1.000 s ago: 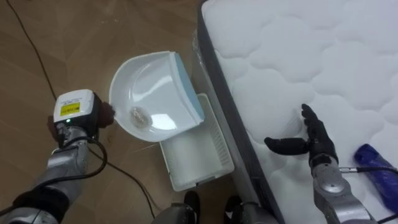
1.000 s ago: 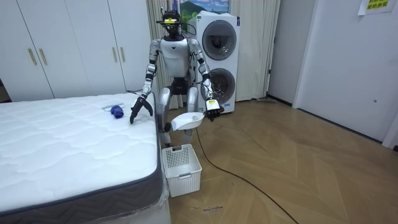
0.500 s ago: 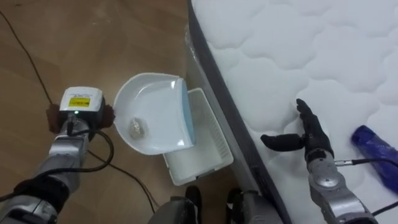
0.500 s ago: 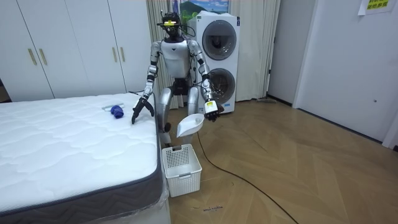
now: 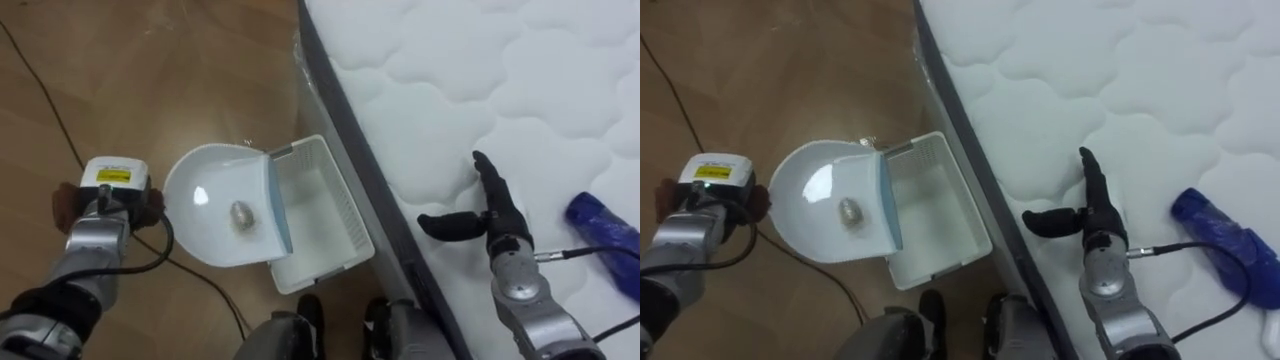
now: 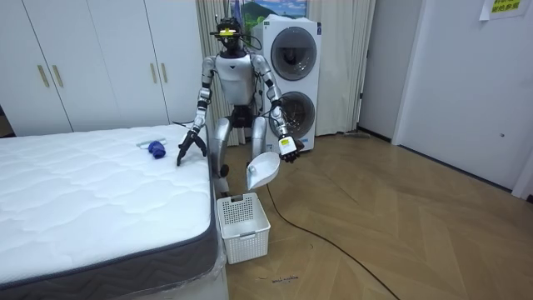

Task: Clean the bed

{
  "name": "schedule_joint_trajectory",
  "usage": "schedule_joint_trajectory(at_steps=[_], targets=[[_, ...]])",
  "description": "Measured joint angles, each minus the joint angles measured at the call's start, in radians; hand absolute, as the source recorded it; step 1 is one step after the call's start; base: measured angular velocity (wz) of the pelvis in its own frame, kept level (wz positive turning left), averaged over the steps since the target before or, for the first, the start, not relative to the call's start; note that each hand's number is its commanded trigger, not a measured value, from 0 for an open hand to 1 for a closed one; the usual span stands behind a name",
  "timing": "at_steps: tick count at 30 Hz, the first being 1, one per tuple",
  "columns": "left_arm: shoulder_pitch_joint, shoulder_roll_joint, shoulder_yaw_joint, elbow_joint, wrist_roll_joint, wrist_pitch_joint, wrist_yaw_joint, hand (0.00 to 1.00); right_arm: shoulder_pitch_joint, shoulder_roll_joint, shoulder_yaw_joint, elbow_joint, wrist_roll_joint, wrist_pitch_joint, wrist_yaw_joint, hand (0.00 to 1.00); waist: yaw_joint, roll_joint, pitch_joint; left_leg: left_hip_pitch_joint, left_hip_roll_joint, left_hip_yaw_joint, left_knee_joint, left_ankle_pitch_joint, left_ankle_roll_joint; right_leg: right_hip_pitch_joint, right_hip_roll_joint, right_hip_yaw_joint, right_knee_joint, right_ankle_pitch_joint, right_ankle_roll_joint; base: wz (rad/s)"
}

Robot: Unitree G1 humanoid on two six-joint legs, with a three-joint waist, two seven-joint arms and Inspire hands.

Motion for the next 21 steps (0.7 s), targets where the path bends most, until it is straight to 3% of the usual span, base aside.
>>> schedule_joint_trajectory(at_steps=[10,21], targets=[[0.012,0.030,-0.001,0.001,0.015,0.042,-0.043,1.00,0.003,0.003,0.041,-0.001,0.003,0.000,-0.039,0.00,-0.018,-0.010,-0.0029,0.004,0.000,0.002,-0.001,-0.009,-0.014,0.006,-0.002,-0.001,-0.002,0.001,0.010,0.00],[0.009,0.037,-0.019,-0.023,0.015,0.044,-0.072,1.00,0.004,0.006,0.042,-0.008,0.004,0.001,-0.068,0.00,-0.011,-0.004,-0.0013,-0.006,0.000,0.001,0.004,-0.013,-0.007,-0.005,0.000,0.001,0.000,-0.001,0.011,0.00]])
